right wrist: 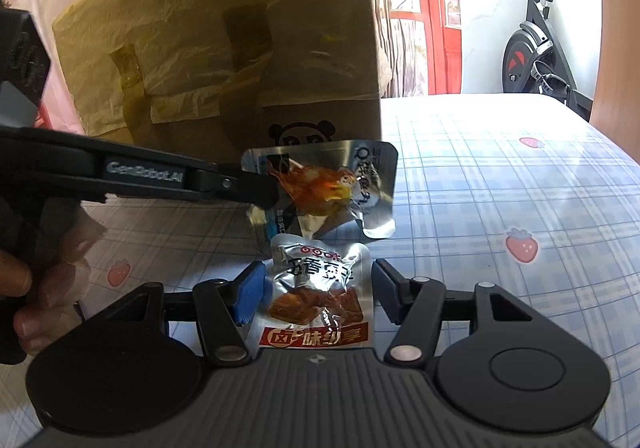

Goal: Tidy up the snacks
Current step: 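Close the right tool on the silver red-label bag while the left tool grasps the fish-print pouch, then carry both bags over the box and open both tools to drop them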

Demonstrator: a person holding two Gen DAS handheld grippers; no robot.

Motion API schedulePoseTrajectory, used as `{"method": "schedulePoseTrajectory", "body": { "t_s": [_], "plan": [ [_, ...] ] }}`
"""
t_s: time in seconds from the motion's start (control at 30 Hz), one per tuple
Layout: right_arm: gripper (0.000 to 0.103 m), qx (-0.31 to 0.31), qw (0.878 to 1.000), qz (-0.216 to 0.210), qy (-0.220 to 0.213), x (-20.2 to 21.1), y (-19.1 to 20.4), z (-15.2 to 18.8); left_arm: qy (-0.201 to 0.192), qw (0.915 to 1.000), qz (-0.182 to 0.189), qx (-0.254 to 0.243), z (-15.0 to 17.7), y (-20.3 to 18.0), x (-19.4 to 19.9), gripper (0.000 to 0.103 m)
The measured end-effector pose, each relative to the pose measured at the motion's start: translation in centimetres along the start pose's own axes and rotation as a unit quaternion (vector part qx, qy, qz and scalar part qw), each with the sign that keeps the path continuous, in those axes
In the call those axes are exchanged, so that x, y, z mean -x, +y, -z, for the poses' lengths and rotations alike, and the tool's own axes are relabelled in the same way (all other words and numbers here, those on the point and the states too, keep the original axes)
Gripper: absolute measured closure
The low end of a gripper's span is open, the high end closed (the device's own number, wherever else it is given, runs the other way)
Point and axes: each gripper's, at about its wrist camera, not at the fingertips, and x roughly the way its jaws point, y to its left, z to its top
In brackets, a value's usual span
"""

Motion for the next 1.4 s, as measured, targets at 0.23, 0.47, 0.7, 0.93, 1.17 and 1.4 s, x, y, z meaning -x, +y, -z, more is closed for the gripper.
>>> {"method": "schedulePoseTrajectory", "body": {
  "t_s": [0.23, 0.47, 0.7, 0.93, 1.17, 1.4],
  "plan": [
    [0.042, -0.004, 1.000, -0.003, -0.001, 0.0, -0.2, 0.0, -0.027, 0.9994, -0.013, -0.016, 1.0, -1.2, 3.7, 0.102],
    [0.043, -0.011, 1.000, -0.008, -0.010, 0.6, -0.6, 0.1, -0.053, 0.9980, -0.032, -0.007, 3.0, -1.2, 8.9, 0.102],
    [0.048, -0.006, 1.000, -0.009, -0.023, 1.2, -0.3, 0.4, -0.068, 0.9960, -0.039, 0.042, 5.4, -0.6, 11.9, 0.102],
    [0.053, 0.002, 1.000, -0.009, -0.030, 1.5, 0.2, 0.4, -0.084, 0.9943, -0.045, 0.049, 5.6, -0.2, 13.5, 0.102],
    [0.058, 0.006, 0.999, -0.011, -0.035, 1.8, 0.3, 0.6, -0.099, 0.9929, -0.049, 0.044, 5.1, -0.5, 14.1, 0.102],
    [0.060, 0.011, 0.999, -0.014, -0.040, 2.0, 0.5, 0.4, -0.119, 0.9905, -0.055, 0.043, 4.1, -0.3, 15.1, 0.102]
  ]
}}
